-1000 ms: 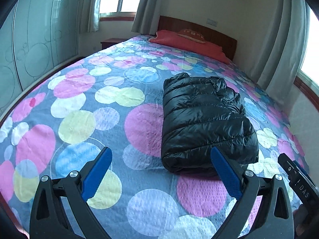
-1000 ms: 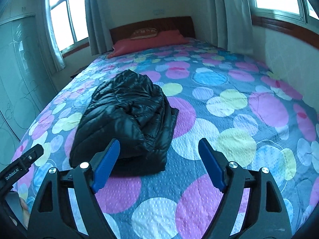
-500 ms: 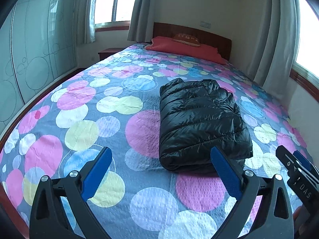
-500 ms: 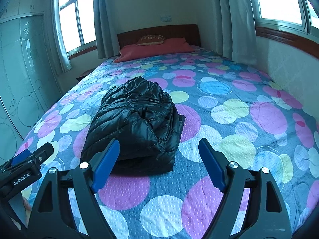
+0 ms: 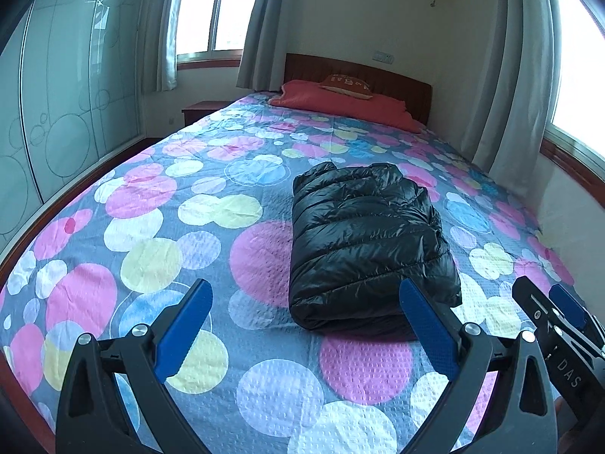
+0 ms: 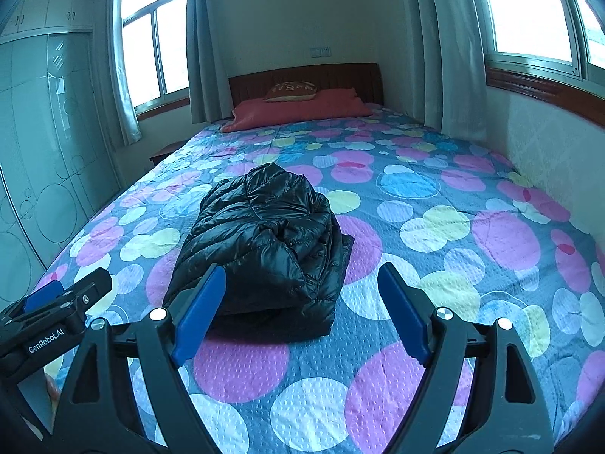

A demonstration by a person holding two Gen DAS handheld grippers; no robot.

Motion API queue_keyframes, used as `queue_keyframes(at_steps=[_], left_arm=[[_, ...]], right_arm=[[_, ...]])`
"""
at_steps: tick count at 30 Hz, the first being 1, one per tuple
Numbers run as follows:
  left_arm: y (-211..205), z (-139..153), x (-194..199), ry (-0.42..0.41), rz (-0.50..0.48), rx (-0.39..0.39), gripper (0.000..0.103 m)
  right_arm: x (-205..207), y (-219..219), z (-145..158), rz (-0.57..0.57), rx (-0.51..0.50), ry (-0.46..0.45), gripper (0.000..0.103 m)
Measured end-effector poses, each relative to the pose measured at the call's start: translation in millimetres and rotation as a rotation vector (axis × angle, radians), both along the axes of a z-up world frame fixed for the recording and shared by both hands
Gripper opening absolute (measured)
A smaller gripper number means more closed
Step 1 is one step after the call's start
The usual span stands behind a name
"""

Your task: Fold large clothes

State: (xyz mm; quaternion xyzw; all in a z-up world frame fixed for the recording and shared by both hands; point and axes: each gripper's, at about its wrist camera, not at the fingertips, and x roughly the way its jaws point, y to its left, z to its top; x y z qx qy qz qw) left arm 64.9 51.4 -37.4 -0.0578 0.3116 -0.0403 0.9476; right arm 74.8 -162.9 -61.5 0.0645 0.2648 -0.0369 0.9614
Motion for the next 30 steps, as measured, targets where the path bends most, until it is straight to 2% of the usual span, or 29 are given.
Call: queue_keyframes(at_steps=[30], left_arm=[[-3.8,2.5,0.4,-0.009,-0.012,0.007,0.099]], right_arm=[[0.7,0.7,0.4,0.004,0.007,-0.006,0.083]])
